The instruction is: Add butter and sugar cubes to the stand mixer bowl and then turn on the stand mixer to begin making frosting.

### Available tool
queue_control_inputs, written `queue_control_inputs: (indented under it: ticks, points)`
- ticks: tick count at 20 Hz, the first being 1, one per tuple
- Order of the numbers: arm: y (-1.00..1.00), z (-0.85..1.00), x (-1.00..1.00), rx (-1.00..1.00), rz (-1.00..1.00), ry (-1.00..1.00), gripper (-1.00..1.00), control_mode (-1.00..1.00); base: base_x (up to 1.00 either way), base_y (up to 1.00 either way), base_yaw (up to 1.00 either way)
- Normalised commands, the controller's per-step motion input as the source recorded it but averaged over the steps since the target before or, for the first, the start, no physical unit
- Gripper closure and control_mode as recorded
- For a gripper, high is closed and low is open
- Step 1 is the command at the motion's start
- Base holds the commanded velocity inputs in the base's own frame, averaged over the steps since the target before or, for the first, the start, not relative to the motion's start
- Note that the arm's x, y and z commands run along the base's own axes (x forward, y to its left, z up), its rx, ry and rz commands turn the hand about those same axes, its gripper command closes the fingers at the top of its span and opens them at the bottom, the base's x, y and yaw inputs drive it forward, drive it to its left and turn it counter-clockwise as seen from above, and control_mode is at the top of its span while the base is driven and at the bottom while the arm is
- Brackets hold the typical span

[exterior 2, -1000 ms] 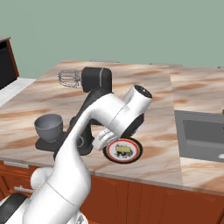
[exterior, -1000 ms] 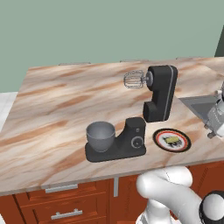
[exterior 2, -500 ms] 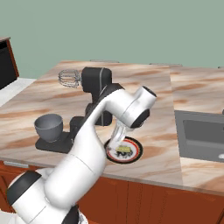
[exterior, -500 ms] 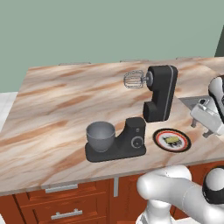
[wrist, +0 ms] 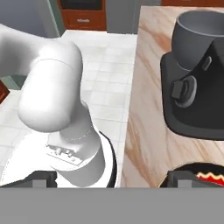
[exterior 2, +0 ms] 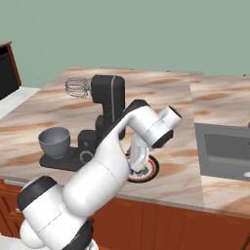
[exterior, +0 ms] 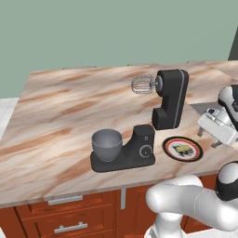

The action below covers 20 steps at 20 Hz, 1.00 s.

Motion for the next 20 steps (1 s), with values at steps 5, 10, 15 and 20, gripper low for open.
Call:
queue_control_inputs:
  ticks: [5, 10, 15, 20]
  points:
    - [0.0, -0.26, 0.4, 0.0, 0.0, -0.06, -1.0, -1.0, 0.0, 0.0, 0.0]
    - [-0.03, -0.27, 0.55, 0.0, 0.0, 0.0, -1.0, -1.0, 0.0, 0.0, 0.0]
    - [-0.13, -0.37, 0.34, 0.0, 0.0, 0.0, -1.0, -1.0, 0.0, 0.0, 0.0]
    - [-0.11, -0.38, 0.41, 0.0, 0.0, 0.0, -1.0, -1.0, 0.0, 0.0, 0.0]
